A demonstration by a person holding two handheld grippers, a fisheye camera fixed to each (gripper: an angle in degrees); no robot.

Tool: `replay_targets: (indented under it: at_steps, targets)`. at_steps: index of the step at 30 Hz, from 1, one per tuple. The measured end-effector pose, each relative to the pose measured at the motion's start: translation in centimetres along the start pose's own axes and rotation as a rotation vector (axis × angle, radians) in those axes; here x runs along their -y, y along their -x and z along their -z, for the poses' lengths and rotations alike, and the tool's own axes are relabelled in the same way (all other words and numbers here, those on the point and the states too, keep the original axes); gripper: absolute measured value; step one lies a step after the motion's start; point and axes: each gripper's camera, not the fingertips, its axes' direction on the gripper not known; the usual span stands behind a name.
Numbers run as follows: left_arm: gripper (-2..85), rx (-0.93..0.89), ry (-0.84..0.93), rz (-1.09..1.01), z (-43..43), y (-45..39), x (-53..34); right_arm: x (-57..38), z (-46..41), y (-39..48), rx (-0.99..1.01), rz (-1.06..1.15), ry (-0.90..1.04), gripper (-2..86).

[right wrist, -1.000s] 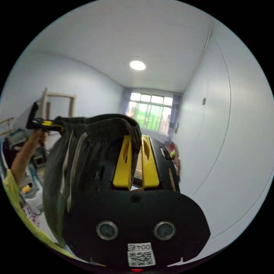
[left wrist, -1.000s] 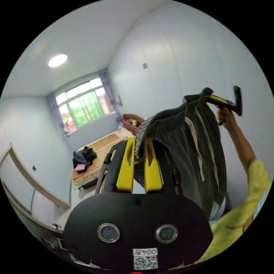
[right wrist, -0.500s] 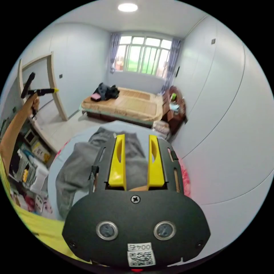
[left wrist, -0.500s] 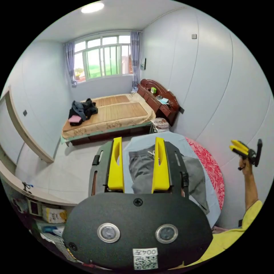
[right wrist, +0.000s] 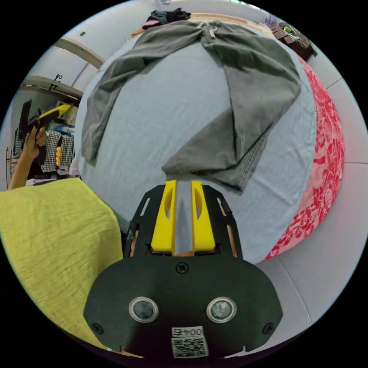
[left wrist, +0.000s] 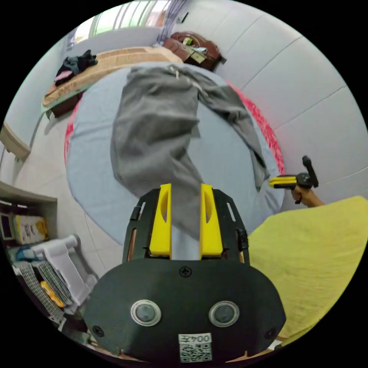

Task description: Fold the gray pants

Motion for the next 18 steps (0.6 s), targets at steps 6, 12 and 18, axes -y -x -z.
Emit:
replay_targets:
  at_steps: [6,12,18]
  targets:
    - [11.6,-0.116,-0.010,0.229,-2.4,4.5,-7.8,-3.9,-7.7,-7.9,-0.063,0.000,0.065,5.2]
    - [11.3,-0.030,0.042,0.211,-0.9,9.3,-8.0,-6.9,-11.1,-14.6,-0.087,0.056,0.088,3.6]
    - [9.3,0.026,0.140,0.235,0.0,15.9,-7.1,-10.4,-13.5,-20.1,-0.123,0.184,0.131,3.3]
